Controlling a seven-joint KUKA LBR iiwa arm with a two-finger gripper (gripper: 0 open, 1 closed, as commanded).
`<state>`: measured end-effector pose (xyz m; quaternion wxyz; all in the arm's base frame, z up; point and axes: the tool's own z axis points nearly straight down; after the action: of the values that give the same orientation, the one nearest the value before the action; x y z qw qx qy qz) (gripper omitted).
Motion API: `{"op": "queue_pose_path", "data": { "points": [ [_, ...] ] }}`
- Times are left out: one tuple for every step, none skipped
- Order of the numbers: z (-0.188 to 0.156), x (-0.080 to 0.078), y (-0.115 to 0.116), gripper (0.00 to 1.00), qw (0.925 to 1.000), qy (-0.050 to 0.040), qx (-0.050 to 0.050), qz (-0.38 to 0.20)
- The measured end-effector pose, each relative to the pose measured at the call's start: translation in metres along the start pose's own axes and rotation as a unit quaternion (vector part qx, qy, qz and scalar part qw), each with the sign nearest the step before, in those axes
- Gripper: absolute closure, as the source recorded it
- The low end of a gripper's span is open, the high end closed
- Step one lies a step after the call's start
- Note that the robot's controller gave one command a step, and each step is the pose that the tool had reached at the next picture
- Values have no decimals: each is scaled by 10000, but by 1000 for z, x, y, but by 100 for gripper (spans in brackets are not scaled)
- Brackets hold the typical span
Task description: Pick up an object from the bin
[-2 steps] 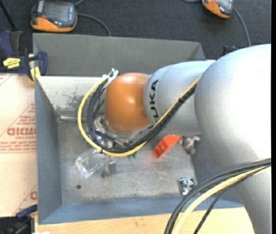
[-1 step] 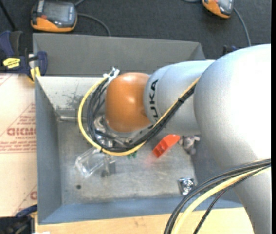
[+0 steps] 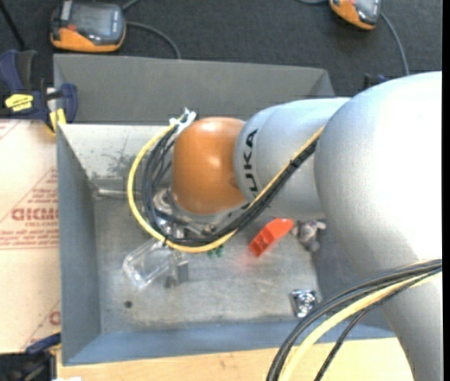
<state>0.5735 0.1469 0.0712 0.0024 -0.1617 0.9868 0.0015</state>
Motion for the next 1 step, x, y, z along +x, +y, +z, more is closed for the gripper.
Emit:
{"op": "queue_pose_path", "data": {
  "points": [
    [-1, -1, -1, 0, 10000, -9, -7, 49]
  ]
}}
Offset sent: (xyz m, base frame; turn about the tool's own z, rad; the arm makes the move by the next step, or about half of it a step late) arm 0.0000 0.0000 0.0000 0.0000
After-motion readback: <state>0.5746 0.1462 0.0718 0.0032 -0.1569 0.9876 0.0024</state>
